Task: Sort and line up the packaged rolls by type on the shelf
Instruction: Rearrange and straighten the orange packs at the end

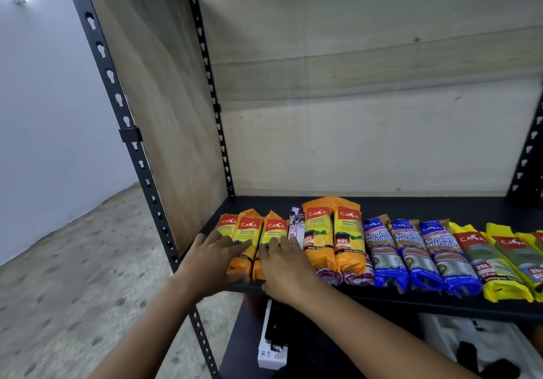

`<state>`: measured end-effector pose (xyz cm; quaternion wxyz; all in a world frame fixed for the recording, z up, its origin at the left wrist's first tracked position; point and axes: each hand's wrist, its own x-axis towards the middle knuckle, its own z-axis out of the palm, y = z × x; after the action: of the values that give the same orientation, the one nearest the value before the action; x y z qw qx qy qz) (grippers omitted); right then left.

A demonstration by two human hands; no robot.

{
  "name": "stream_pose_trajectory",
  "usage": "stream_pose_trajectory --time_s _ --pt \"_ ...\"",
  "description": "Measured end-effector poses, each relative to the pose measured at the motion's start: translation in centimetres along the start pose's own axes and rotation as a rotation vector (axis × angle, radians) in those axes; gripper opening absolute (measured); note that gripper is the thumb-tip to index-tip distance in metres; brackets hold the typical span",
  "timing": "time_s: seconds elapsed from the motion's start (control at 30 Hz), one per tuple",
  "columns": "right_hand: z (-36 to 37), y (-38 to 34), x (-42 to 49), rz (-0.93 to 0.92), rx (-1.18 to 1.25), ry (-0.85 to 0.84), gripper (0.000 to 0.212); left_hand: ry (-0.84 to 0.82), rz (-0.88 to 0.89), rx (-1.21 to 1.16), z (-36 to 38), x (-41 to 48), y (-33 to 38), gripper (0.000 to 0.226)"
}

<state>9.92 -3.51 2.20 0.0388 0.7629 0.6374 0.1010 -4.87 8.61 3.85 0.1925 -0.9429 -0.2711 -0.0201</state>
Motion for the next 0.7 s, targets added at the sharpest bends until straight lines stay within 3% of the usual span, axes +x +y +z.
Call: stream_pose_trajectory --time_s 0.13,0.27,0.57,0.7 --pt "-2.6 2.8 0.8 -0.101 0.057 -0.133 0.071 -0.019 0.053 -0.148 1.6 -0.3 -1.0 0.081" --pt "-2.5 3.6 1.2 -0.088 0.096 -0.189 0.075 0.117 0.040 -0.329 3.5 -0.4 -0.8 0.061" --pt "-1.3 2.6 1.4 -0.083 0.073 -0.076 0.072 0.208 0.038 -0.408 4.7 -0.6 -0.1 0.054" --pt "-1.3 2.4 1.0 -0.078 0.067 -0.063 0.072 0.166 0.066 -0.406 4.2 -1.0 -0.8 0.066"
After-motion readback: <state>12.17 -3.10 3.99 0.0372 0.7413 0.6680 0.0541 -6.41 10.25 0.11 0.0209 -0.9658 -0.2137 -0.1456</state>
